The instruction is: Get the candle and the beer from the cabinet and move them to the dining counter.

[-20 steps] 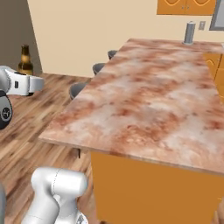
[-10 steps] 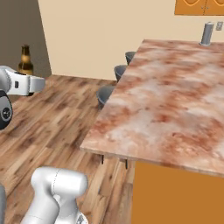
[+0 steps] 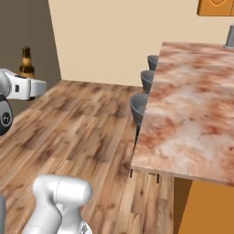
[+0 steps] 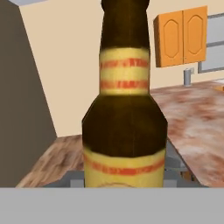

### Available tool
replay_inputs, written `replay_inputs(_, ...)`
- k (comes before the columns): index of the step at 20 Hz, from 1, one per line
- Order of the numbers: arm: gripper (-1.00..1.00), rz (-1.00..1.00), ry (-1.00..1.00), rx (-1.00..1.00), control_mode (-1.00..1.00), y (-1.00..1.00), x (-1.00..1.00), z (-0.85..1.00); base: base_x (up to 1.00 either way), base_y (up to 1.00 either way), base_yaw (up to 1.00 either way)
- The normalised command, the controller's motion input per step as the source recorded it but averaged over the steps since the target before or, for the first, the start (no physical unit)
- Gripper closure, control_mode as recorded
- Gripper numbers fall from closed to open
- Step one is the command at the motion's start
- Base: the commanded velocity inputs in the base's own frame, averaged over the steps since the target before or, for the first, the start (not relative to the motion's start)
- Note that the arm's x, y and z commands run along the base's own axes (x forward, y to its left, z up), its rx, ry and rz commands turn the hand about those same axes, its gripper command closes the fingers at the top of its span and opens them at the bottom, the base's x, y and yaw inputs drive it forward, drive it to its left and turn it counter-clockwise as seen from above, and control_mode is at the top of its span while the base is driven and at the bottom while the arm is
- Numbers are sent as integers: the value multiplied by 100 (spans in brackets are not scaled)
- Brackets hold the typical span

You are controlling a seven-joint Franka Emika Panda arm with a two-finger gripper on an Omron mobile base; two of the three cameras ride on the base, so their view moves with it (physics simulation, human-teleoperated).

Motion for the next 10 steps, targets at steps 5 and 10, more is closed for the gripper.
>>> replay_inputs(5, 100, 0, 0, 0, 100, 0, 0, 0, 40, 77, -13)
replay_inputs(10, 100, 0, 0, 0, 100, 0, 0, 0, 49, 59, -30)
